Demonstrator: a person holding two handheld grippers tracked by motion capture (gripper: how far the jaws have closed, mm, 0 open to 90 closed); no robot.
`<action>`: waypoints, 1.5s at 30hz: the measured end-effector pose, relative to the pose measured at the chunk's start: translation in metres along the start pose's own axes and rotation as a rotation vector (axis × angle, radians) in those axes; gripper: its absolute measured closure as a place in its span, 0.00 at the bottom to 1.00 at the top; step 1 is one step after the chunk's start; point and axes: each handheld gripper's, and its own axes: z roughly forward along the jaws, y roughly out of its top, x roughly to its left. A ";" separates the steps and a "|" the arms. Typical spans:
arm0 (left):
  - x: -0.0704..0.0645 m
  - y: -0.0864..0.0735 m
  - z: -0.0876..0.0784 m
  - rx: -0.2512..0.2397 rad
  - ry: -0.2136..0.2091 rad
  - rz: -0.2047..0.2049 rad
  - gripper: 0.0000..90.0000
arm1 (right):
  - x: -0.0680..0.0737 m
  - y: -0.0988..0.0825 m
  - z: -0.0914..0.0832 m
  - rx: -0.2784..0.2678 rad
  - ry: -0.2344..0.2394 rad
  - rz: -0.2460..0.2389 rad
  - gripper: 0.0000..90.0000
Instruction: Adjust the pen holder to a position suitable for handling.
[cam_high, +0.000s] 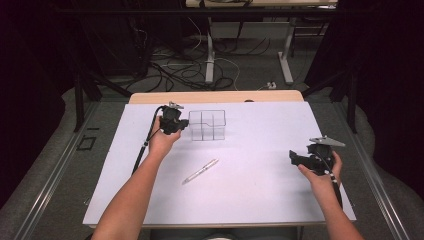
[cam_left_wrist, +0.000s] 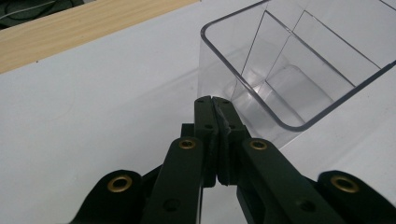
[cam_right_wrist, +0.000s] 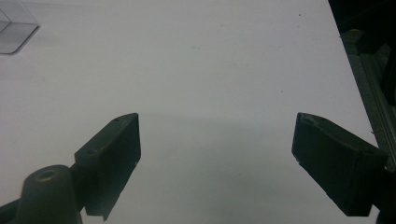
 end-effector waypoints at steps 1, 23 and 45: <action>-0.002 0.001 0.001 -0.003 -0.003 0.000 0.99 | 0.000 0.000 0.000 -0.001 0.004 -0.003 0.17; -0.014 0.005 0.009 -0.009 -0.037 -0.014 0.93 | 0.001 -0.001 0.000 0.000 0.005 0.002 0.17; -0.008 -0.001 -0.023 -0.044 -0.059 -0.094 0.64 | 0.001 0.000 -0.001 -0.001 0.012 -0.007 0.17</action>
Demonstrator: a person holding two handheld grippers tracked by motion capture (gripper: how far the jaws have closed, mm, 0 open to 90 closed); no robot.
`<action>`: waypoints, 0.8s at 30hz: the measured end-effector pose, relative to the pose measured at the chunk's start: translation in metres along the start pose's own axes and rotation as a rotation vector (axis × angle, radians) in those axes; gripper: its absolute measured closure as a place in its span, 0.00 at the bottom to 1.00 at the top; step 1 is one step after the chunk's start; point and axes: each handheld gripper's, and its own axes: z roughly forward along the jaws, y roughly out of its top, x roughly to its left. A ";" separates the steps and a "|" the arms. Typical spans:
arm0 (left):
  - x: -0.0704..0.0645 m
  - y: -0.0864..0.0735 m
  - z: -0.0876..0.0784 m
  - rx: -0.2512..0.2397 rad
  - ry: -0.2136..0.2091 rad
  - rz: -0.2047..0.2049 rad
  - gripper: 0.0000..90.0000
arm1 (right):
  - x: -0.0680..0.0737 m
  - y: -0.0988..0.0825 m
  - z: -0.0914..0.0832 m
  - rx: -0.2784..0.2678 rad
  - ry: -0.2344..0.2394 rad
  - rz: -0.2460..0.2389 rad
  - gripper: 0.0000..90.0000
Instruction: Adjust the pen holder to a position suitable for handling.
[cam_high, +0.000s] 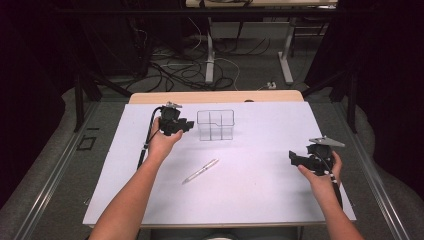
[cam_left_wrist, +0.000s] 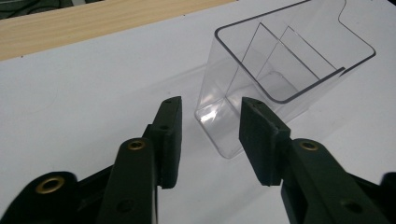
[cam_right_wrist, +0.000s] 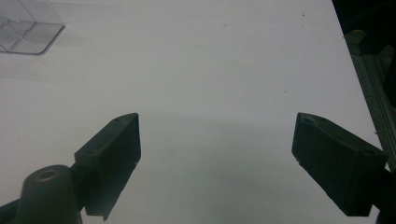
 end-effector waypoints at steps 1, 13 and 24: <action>0.000 0.000 -0.002 0.003 -0.002 0.003 0.62 | 0.000 0.000 0.000 0.001 0.001 -0.003 0.17; -0.010 -0.005 -0.023 -0.025 -0.048 0.013 0.50 | 0.001 0.001 -0.002 -0.004 -0.001 -0.008 0.17; -0.023 -0.010 -0.047 -0.054 -0.040 0.049 0.42 | 0.001 0.001 -0.004 -0.008 -0.003 -0.010 0.17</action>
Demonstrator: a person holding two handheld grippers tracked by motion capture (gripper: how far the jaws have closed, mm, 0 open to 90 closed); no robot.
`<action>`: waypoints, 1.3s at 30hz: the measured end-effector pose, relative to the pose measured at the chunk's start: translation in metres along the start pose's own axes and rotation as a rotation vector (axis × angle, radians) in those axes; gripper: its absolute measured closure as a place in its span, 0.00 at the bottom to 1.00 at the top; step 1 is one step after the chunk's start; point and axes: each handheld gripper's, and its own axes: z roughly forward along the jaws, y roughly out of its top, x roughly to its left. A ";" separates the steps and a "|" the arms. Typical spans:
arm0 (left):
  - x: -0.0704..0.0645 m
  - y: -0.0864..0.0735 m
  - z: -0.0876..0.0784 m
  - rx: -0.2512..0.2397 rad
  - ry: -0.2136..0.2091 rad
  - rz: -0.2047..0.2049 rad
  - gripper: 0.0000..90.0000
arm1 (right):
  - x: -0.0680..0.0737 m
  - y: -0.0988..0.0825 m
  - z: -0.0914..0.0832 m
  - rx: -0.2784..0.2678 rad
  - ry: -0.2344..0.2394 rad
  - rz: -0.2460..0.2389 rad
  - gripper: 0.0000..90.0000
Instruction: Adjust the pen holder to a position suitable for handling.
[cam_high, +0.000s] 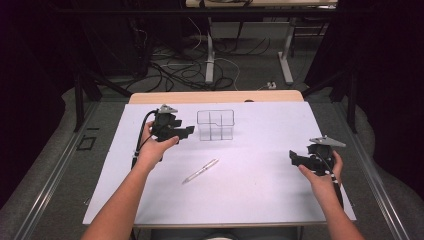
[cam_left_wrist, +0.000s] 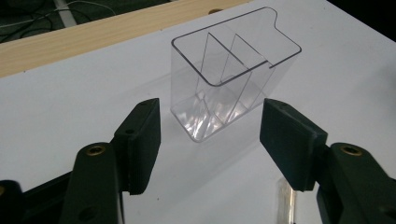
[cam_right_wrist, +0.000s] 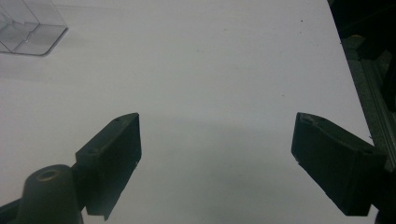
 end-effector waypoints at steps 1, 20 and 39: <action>-0.001 0.000 -0.001 -0.001 0.000 0.005 0.40 | 0.000 0.000 0.000 -0.002 0.001 -0.002 0.17; -0.012 -0.018 -0.018 0.039 0.057 0.106 0.13 | 0.001 0.000 -0.003 -0.005 0.002 -0.009 0.17; -0.019 -0.039 -0.016 0.162 0.031 0.207 0.00 | 0.002 0.000 -0.004 -0.002 0.007 -0.027 0.17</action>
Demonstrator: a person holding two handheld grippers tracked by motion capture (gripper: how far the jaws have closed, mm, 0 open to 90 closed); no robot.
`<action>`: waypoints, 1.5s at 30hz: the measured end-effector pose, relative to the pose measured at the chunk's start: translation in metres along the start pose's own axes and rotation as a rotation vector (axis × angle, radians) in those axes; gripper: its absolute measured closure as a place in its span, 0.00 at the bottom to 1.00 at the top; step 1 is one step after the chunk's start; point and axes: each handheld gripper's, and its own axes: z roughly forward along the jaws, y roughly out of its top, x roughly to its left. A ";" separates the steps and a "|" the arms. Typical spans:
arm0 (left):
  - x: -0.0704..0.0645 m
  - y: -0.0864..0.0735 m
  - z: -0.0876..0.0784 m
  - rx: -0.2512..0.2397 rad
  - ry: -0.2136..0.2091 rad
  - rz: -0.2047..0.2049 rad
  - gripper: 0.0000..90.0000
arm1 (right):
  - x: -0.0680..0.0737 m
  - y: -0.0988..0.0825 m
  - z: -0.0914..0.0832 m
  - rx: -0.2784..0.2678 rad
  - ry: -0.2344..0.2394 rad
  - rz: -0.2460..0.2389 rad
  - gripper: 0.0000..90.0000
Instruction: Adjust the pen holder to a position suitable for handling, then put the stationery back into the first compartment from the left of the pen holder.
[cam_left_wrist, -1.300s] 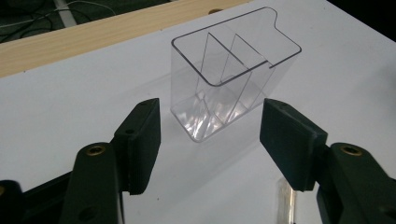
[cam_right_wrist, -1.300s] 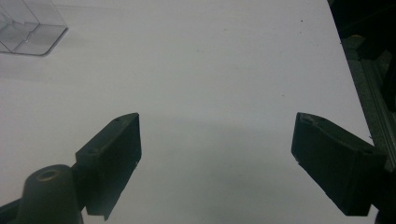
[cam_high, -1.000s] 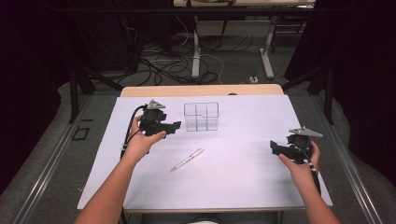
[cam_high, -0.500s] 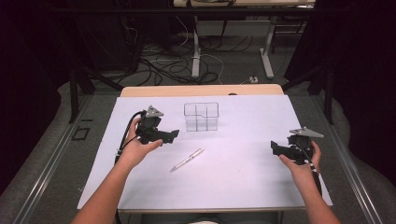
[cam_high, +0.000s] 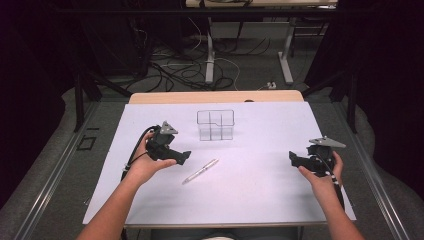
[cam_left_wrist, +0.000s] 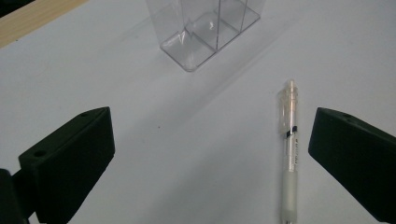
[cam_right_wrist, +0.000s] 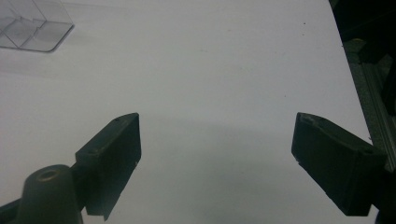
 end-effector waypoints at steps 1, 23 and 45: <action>-0.001 0.000 0.001 0.007 -0.001 0.005 0.00 | 0.001 0.000 0.000 0.002 0.002 0.005 0.17; -0.016 -0.006 0.004 0.039 -0.028 0.071 0.19 | 0.005 -0.001 0.002 0.010 0.013 -0.017 0.17; -0.025 -0.018 0.031 0.104 -0.095 0.094 0.47 | 0.005 -0.003 0.002 0.018 0.016 -0.027 0.17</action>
